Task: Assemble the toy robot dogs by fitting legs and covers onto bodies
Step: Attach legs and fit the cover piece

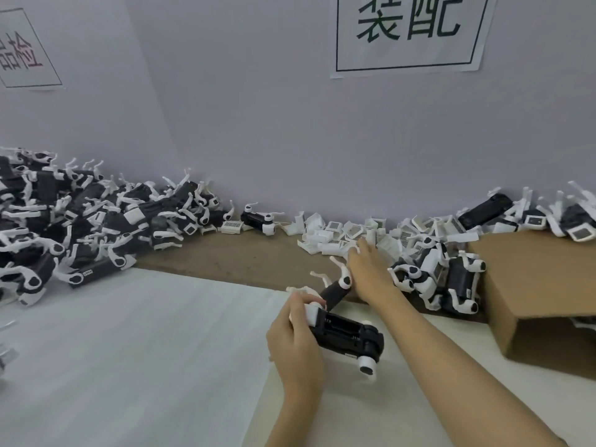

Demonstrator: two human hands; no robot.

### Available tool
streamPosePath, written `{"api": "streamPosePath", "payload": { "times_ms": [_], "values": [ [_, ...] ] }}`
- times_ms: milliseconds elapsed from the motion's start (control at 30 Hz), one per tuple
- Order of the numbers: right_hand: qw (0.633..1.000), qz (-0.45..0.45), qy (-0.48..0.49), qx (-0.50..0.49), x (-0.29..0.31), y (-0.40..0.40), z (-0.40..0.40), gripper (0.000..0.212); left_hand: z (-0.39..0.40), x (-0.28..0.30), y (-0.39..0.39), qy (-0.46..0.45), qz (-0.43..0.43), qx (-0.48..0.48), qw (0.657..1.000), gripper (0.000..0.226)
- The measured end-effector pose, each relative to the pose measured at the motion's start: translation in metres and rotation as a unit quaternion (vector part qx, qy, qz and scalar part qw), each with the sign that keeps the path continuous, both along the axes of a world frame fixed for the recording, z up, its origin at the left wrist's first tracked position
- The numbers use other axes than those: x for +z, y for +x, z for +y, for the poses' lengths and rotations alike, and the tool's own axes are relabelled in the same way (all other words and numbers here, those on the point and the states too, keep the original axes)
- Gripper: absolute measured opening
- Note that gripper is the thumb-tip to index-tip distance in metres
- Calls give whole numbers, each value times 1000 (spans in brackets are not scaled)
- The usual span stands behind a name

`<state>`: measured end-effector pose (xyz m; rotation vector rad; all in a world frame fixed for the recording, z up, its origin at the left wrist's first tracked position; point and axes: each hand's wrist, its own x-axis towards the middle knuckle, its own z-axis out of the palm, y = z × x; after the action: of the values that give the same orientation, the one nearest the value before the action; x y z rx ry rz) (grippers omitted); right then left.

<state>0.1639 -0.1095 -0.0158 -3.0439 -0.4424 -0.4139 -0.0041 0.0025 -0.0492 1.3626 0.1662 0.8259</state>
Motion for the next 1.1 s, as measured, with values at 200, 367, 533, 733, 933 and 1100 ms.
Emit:
{"api": "streamPosePath", "payload": {
  "times_ms": [200,367,533,733,933,1100],
  "values": [
    [992,-42,120,11,-3,-18,-4,37,9,5,1,-52,76,47,995,54],
    [964,-91,232,90,14,-59,-22,58,11,11,-2,-59,120,60,989,54],
    [954,-144,239,112,15,-117,-57,70,12,9,-4,-83,122,50,988,59],
    [848,-77,522,47,-9,-196,-100,32,-6,22,-23,-60,65,21,996,56],
    [705,66,703,67,-3,-222,-115,40,-39,28,-42,16,29,-27,999,52],
    [665,154,728,56,-5,-218,-114,44,-51,27,-49,48,52,-97,993,53]
  ]
}}
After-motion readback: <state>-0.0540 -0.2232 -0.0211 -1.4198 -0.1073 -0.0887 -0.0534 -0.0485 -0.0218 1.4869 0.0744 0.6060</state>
